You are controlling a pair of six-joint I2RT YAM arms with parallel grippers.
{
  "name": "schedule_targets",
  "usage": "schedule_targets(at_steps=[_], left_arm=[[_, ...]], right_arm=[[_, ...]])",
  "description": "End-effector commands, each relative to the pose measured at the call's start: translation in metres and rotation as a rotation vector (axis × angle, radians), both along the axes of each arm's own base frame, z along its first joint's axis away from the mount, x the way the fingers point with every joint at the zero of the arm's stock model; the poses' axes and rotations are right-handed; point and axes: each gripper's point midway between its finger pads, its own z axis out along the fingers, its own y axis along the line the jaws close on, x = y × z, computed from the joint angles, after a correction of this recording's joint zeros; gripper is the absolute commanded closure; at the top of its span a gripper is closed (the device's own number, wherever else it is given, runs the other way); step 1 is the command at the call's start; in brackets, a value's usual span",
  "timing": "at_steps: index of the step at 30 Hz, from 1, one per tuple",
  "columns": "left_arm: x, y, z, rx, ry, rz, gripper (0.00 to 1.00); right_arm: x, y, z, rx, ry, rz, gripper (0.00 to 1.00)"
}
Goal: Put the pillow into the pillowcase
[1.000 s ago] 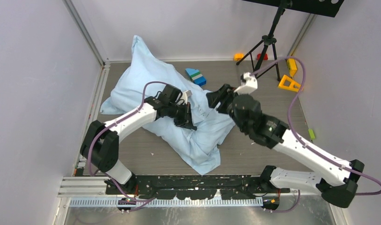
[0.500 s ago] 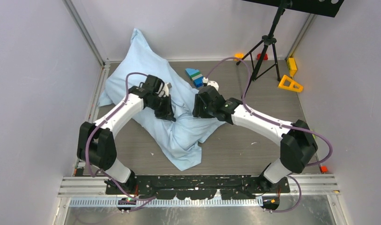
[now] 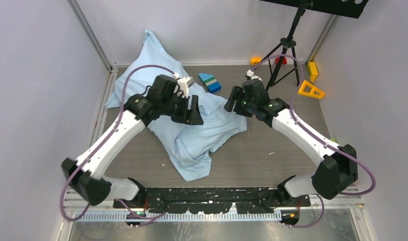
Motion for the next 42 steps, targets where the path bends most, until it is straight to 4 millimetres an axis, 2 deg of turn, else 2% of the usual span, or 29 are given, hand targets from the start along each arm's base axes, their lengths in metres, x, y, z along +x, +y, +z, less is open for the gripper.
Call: schedule_targets(at_steps=[1, 4, 8, 10, 13, 16, 22, 26, 31, 34, 39, 42], left_arm=[[-0.041, 0.027, 0.030, -0.011, -0.057, 0.082, 0.33], [-0.080, 0.038, 0.005, 0.054, 0.004, 0.098, 0.29], [-0.132, 0.047, -0.046, 0.128, 0.117, 0.116, 0.28], [-0.149, 0.057, -0.071, 0.167, 0.154, 0.154, 0.29], [-0.163, 0.072, -0.101, 0.202, 0.193, 0.232, 0.30], [-0.164, 0.081, -0.125, 0.162, 0.209, 0.326, 0.32], [-0.149, 0.100, -0.162, 0.178, 0.167, 0.495, 0.31], [-0.144, 0.099, -0.167, 0.188, 0.167, 0.494, 0.30], [-0.140, 0.100, -0.167, 0.207, 0.176, 0.474, 0.30], [-0.137, 0.102, -0.167, 0.194, 0.198, 0.480, 0.30], [-0.135, 0.105, -0.166, 0.185, 0.214, 0.474, 0.31], [-0.135, 0.107, -0.162, 0.187, 0.224, 0.478, 0.31]], right_arm=[[0.008, -0.016, 0.030, 0.101, -0.065, 0.022, 0.33], [0.009, -0.011, 0.032, 0.134, -0.079, 0.061, 0.26], [0.010, -0.004, 0.037, 0.148, -0.109, 0.105, 0.23], [0.014, -0.004, 0.039, 0.129, -0.128, 0.116, 0.22], [0.025, -0.002, 0.038, 0.089, -0.157, 0.147, 0.21], [0.041, 0.004, 0.039, 0.053, -0.187, 0.186, 0.21], [0.063, 0.022, 0.020, 0.057, -0.189, 0.308, 0.20], [0.068, 0.030, 0.001, 0.080, -0.169, 0.379, 0.21], [0.062, 0.039, 0.001, 0.153, -0.172, 0.458, 0.24], [0.067, 0.035, 0.002, 0.154, -0.179, 0.448, 0.26], [0.065, 0.042, 0.007, 0.212, -0.157, 0.493, 0.44], [0.058, 0.044, 0.000, 0.226, -0.125, 0.517, 0.46]])
